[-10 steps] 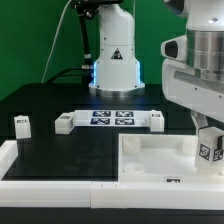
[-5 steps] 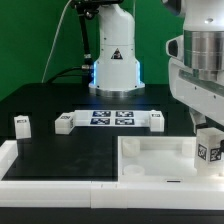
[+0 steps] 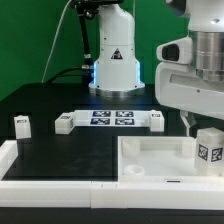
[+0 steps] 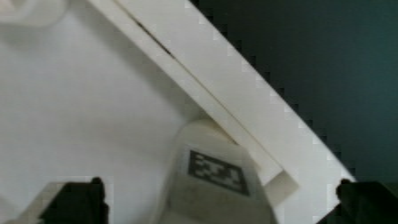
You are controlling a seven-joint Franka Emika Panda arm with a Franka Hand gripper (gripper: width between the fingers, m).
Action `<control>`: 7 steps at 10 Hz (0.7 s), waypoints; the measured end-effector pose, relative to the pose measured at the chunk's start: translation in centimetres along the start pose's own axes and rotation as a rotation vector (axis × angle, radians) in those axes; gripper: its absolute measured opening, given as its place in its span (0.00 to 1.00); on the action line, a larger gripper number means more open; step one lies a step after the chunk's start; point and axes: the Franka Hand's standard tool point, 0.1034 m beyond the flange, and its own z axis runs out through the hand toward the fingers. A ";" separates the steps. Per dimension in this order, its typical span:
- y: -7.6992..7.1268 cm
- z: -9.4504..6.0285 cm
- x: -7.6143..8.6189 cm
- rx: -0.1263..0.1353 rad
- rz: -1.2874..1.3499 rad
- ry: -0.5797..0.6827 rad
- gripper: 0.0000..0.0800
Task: Assemble one leg
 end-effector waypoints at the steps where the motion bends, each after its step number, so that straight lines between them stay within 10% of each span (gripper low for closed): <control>1: -0.1 0.1 -0.1 -0.001 -0.078 -0.001 0.81; 7: 0.6 0.0 1.0 -0.016 -0.744 0.010 0.81</control>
Offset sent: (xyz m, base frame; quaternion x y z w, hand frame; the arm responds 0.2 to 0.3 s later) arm 0.0099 -0.0039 0.0019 0.0030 -0.0234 -0.3272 0.9446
